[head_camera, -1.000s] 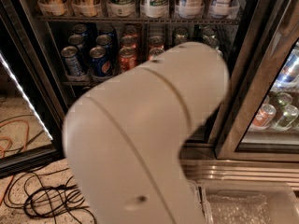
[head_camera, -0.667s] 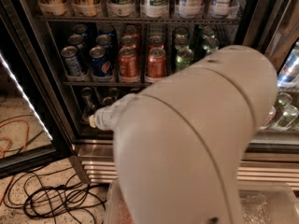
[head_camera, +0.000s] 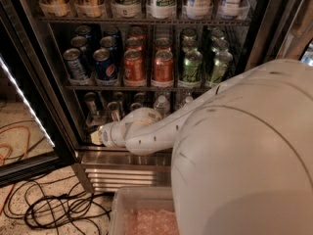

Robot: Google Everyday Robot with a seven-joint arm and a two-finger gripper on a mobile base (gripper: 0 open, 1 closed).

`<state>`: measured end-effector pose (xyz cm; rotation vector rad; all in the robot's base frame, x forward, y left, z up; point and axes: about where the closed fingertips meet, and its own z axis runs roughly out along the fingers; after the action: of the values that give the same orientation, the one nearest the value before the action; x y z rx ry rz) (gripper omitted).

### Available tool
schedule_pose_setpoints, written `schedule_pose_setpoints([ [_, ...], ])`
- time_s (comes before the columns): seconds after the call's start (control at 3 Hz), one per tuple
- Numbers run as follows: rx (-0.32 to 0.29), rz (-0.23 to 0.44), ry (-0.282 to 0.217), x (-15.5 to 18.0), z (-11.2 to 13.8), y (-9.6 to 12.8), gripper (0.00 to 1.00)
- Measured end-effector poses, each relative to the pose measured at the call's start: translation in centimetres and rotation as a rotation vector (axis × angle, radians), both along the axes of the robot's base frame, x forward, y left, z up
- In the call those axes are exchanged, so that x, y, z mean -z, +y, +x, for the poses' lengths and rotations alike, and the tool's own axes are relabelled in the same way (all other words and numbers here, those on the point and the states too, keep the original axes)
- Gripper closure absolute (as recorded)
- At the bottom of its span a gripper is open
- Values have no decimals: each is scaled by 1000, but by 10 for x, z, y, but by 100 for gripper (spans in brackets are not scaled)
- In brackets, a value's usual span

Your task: Pick redbull can from bottom shelf of fridge

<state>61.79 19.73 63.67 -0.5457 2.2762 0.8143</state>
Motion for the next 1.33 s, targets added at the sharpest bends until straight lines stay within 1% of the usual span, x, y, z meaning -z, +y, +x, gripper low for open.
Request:
schedule_pose_setpoints([
  [0.33, -37, -4, 36, 10, -24, -8, 100],
  [0.67, -95, -60, 62, 34, -38, -23, 100],
  [1.0, -135, -107, 27, 39, -36, -36, 100],
  [1.33, -46, -68, 131, 50, -67, -73, 100],
])
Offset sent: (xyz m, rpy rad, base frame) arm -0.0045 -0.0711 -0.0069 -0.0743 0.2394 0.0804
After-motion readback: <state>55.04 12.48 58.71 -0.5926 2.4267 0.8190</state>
